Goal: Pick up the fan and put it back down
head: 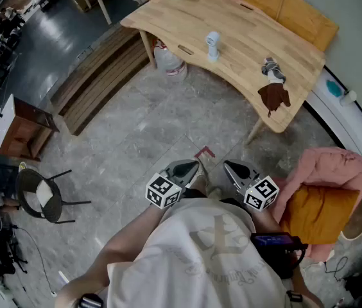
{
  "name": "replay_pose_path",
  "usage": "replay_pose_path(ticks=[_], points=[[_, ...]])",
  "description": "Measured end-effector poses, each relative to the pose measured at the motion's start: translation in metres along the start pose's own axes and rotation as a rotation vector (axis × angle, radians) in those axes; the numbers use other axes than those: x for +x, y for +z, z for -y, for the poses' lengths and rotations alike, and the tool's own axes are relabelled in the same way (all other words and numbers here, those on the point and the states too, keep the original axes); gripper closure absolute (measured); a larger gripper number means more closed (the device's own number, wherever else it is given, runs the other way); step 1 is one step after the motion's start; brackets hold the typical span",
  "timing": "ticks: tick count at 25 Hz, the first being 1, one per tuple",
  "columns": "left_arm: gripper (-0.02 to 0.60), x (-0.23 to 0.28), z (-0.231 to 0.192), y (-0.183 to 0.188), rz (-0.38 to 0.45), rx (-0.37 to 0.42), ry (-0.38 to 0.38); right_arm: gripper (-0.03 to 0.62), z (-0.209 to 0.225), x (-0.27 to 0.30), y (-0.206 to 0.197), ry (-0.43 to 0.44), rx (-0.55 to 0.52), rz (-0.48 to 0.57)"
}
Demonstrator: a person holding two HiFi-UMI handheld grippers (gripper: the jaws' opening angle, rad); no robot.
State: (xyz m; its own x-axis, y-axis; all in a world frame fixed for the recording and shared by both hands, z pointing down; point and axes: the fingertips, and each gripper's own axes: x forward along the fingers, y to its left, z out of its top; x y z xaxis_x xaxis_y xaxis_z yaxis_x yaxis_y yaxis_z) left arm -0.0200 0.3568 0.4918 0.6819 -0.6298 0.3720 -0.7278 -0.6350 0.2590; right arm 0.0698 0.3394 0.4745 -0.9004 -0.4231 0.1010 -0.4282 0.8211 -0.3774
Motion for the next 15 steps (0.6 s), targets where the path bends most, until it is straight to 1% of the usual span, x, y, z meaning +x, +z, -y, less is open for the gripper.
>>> replay_pose_path(ticks=[3, 7, 15], points=[[0.571, 0.000, -0.002, 0.005, 0.002, 0.001, 0.001, 0.580, 0.001, 0.002, 0.006, -0.009, 0.004, 0.018], [0.571, 0.000, -0.005, 0.008, 0.001, 0.001, 0.006, 0.580, 0.000, 0.008, 0.006, -0.001, -0.019, -0.007], [0.571, 0.004, -0.021, 0.012, -0.001, -0.015, 0.008, 0.580, 0.014, 0.020, 0.005, -0.021, -0.009, -0.036]])
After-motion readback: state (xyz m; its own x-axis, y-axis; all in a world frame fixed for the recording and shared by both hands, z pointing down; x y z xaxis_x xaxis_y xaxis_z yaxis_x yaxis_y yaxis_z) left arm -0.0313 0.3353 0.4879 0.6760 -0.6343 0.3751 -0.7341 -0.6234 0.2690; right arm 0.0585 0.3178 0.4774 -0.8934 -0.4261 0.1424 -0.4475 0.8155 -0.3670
